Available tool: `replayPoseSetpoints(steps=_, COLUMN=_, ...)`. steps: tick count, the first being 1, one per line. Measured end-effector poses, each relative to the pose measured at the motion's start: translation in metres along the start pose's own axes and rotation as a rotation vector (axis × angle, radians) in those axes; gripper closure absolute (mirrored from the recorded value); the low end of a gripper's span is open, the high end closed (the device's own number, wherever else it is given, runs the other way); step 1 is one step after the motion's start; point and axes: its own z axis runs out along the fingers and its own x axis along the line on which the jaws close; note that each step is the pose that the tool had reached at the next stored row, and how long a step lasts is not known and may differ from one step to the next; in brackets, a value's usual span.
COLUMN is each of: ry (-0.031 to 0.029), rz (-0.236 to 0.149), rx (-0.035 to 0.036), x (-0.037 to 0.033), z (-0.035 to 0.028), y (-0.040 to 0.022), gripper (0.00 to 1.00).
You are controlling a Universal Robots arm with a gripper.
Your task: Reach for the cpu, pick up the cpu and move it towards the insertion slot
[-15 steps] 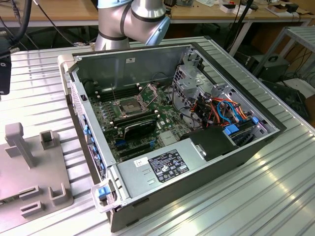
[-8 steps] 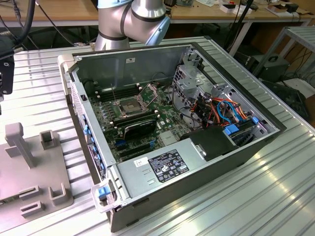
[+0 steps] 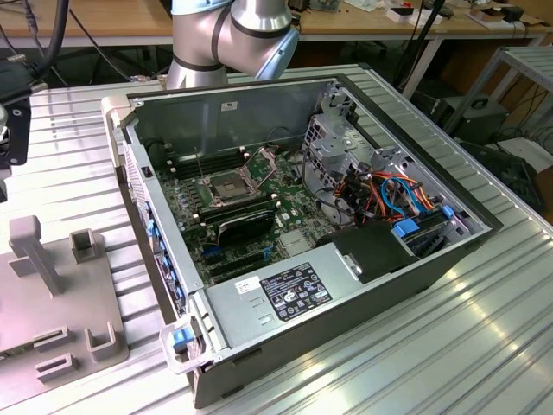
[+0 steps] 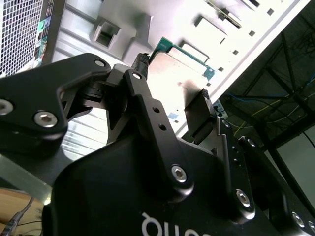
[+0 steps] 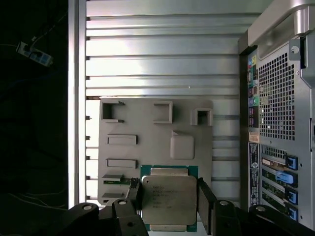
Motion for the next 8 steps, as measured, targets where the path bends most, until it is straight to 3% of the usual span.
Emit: replayPoseSetpoints(steps=8, ry=-0.0001, rz=0.000, rx=-0.0001, x=-0.0042, z=-0.0002, y=0.0000, gripper=0.45)
